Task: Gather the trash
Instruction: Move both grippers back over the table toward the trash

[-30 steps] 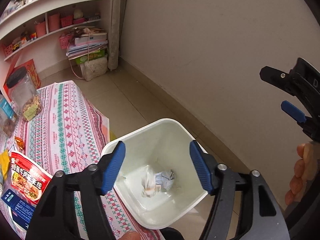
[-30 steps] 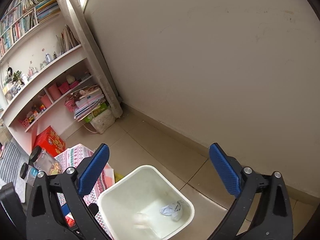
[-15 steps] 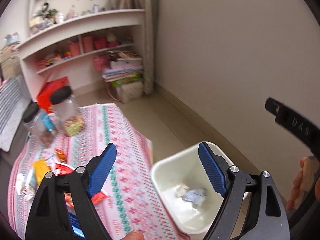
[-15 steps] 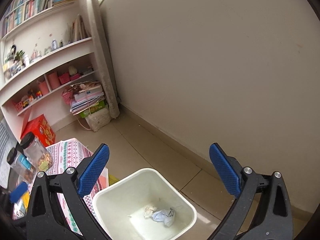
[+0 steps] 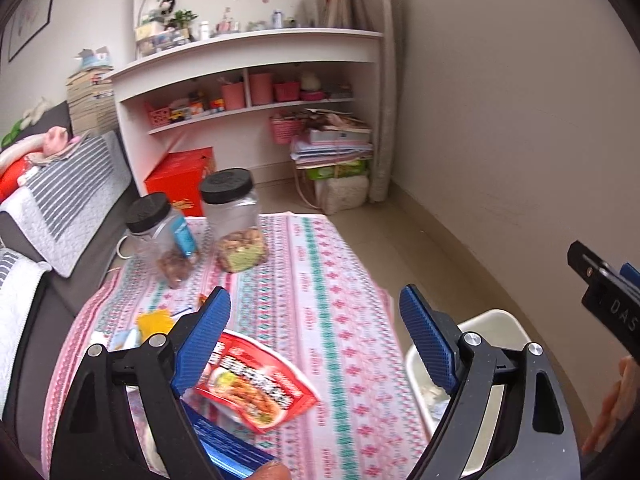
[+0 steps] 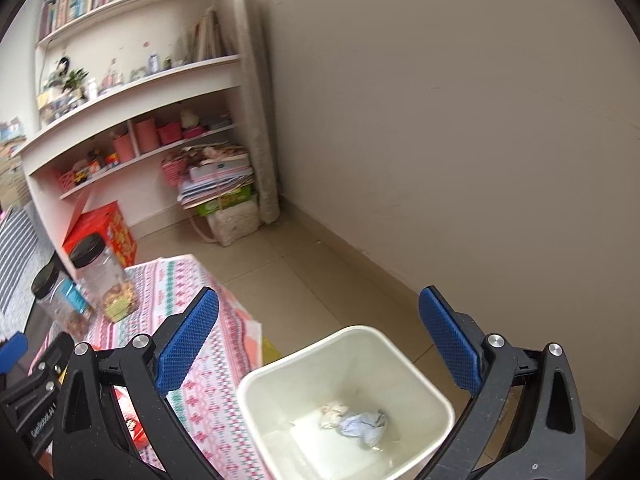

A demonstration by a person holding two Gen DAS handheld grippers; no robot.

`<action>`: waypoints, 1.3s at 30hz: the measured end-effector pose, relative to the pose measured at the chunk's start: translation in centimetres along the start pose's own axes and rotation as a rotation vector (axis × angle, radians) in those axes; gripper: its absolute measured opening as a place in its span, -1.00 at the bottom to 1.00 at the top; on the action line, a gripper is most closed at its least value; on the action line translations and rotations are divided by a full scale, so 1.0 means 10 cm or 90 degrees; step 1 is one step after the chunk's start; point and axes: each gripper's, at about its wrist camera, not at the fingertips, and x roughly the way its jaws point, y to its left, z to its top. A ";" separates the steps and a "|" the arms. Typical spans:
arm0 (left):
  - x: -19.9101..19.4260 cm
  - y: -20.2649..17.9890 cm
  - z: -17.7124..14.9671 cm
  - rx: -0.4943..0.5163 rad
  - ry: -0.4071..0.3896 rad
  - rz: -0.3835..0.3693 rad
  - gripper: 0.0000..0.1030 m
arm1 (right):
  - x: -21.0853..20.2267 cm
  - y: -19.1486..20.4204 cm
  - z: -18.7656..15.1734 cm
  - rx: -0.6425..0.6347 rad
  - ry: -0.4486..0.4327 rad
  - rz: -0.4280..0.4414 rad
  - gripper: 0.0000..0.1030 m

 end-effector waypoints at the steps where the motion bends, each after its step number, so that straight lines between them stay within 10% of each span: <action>1: 0.01 0.06 0.00 0.001 -0.002 0.005 0.63 | 0.02 0.09 -0.02 -0.010 0.004 0.005 0.87; 39: 0.24 1.99 -0.31 -0.150 0.087 0.132 0.63 | 0.09 2.27 -0.47 -0.184 0.088 0.156 0.86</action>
